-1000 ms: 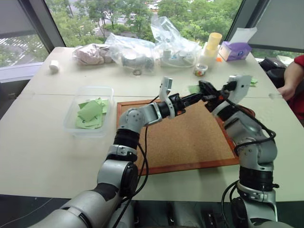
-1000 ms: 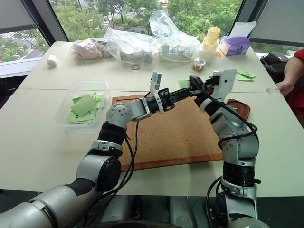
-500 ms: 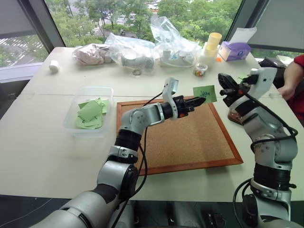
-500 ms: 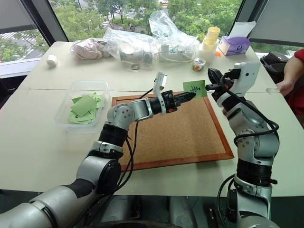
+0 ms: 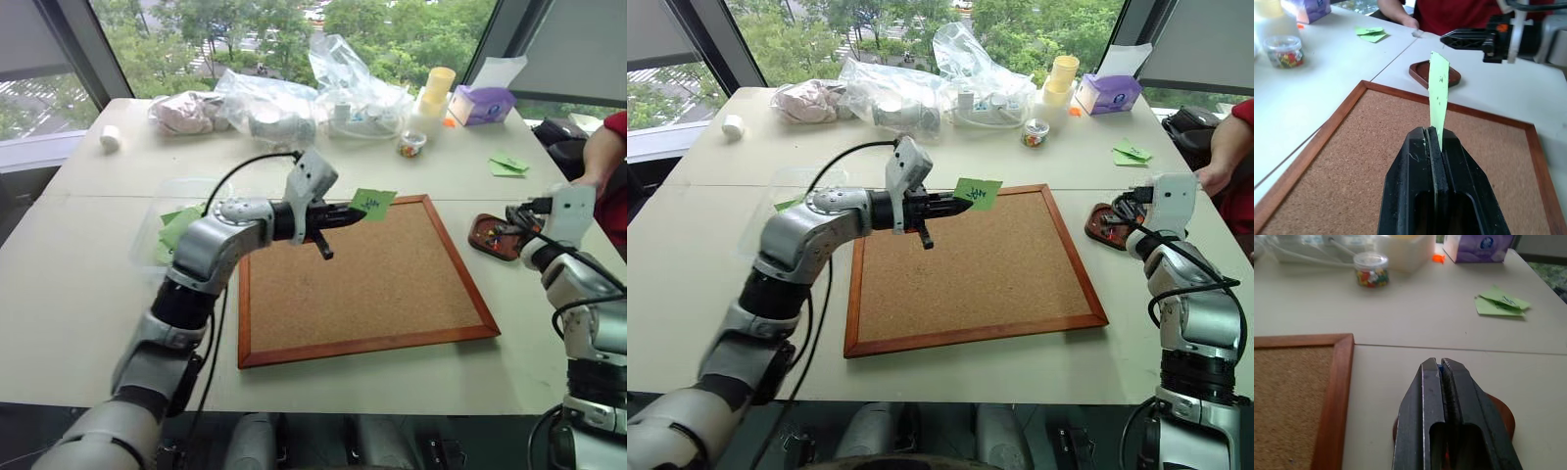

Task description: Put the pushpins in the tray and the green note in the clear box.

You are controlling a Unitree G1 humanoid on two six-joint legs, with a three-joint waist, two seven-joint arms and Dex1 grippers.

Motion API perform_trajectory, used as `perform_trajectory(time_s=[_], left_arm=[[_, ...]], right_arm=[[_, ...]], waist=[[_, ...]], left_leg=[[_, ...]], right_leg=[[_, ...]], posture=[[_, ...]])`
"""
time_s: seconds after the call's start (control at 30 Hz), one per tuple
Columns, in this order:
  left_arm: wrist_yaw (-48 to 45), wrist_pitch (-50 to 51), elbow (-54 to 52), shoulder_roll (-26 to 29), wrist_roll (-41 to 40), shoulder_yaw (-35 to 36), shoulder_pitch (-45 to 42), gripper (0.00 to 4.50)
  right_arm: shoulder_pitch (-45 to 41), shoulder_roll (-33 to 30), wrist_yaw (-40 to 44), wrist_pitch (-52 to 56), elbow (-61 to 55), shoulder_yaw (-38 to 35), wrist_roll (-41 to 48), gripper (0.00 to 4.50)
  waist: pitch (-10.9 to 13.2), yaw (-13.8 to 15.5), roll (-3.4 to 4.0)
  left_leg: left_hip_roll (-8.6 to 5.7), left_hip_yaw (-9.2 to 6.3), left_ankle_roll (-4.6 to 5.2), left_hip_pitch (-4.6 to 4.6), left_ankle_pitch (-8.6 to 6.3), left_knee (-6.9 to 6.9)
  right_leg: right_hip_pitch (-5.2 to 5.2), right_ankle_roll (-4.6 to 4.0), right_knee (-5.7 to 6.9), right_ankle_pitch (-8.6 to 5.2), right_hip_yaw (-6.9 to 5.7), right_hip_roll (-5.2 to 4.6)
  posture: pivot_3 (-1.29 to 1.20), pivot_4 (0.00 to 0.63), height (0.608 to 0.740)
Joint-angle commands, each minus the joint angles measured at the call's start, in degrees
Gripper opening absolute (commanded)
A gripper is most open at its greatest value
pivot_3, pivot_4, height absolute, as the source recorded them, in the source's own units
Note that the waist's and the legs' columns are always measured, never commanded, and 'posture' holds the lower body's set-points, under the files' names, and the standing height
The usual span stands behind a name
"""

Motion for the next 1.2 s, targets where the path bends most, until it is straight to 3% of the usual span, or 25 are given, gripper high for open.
perform_trajectory(time_s=[0.03, 0.23, 0.33, 0.57, 0.9, 1.2], left_arm=[[-3.1, -3.2, -4.1, 2.1, 2.0, -1.8, -0.4, 0.05], [-2.5, -3.9, -3.2, 1.1, 3.0, -1.9, 0.5, 0.05], [-0.4, -4.3, -1.2, -0.2, 4.5, -1.6, 0.9, 0.0], [0.0, -4.4, -1.1, -0.8, 5.4, -1.1, 2.3, 0.0], [1.3, -5.7, 1.2, -1.9, 6.5, 0.0, 2.0, 0.0], [4.8, -4.7, 2.6, -3.5, 6.8, 2.1, 1.2, 0.0]], right_arm=[[-3.0, -1.6, 1.6, -3.9, 6.9, 0.9, -2.7, 0.0], [-8.4, -1.6, 4.4, -8.9, 20.7, 1.7, -3.9, 0.0], [-10.1, -1.6, 5.0, -10.7, 24.4, 1.1, -4.0, 0.79], [-10.6, -1.6, 5.6, -11.3, 24.2, 0.4, -3.2, 4.35], [-10.0, 0.0, 2.1, -9.6, 18.9, -5.4, 1.6, 4.44], [-8.5, 0.4, 1.5, -7.9, 14.1, -6.4, 3.6, 4.44]], waist=[[0.0, 0.0, 0.0], [0.0, 0.0, 0.02], [0.0, 0.0, 0.02], [0.0, -0.1, 0.02], [0.0, -0.1, 0.02], [0.0, -0.1, 0.02]], left_leg=[[0.0, 0.0, 0.0, 0.0, 0.0, 0.0], [0.0, 0.0, 0.01, 0.0, 0.0, 0.01], [0.0, -0.01, 0.01, 0.0, 0.0, 0.03], [0.12, -0.01, 0.0, 0.0, 0.0, 0.03], [0.13, -0.02, 0.0, 0.0, 0.0, 0.03], [0.13, -0.01, 0.0, 0.0, 0.0, 0.03]], right_leg=[[0.0, 0.0, -0.01, 0.0, 0.0, 0.0], [0.0, 0.0, 0.0, 0.0, 0.02, 0.01], [0.01, 0.0, 0.0, 0.0, 0.02, 0.01], [0.01, 0.01, 0.02, 0.0, 0.02, 0.01], [0.01, 0.01, 0.04, 0.0, 0.02, 0.0], [0.01, 0.01, 0.04, 0.0, 0.02, 0.0]], posture=[[0.0, 0.15, 0.735], [0.0, 0.15, 0.735], [0.0, 0.15, 0.735], [0.0, 0.15, 0.735], [0.0, 0.15, 0.735], [0.0, 0.15, 0.735]])
